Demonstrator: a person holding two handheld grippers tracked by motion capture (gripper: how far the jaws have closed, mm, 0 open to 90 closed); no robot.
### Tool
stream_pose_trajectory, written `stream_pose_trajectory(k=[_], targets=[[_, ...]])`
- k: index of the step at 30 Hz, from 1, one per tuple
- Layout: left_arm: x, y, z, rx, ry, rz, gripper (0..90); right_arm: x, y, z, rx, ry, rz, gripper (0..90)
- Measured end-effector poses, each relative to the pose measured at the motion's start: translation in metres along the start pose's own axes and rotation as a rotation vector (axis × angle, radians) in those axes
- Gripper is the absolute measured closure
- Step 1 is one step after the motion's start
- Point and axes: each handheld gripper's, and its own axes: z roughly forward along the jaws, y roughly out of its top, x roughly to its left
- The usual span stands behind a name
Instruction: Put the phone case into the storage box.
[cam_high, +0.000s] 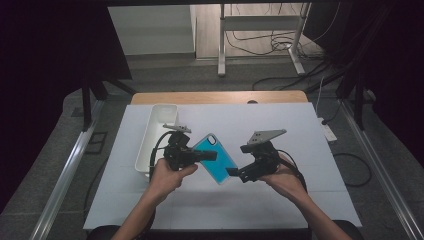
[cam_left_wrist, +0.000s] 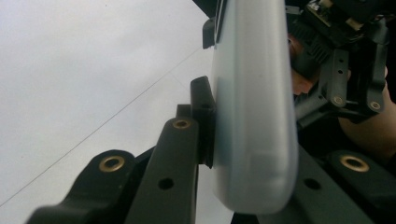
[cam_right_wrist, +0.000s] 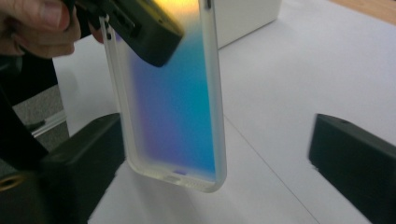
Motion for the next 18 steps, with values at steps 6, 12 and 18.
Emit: stream_pose_trajectory(k=[6, 12, 18], targets=[[-0.003, 0.000, 0.001, 0.009, -0.008, 0.027, 85.3, 0.002, -0.002, 0.005, -0.011, 0.055, -0.019, 0.0], [-0.007, 0.001, 0.003, 0.025, -0.019, 0.068, 85.3, 0.005, -0.002, 0.008, 0.016, 0.098, -0.020, 0.8], [-0.009, 0.001, 0.005, 0.036, -0.029, 0.088, 85.2, 0.007, -0.002, 0.011, 0.051, 0.095, -0.005, 1.6]])
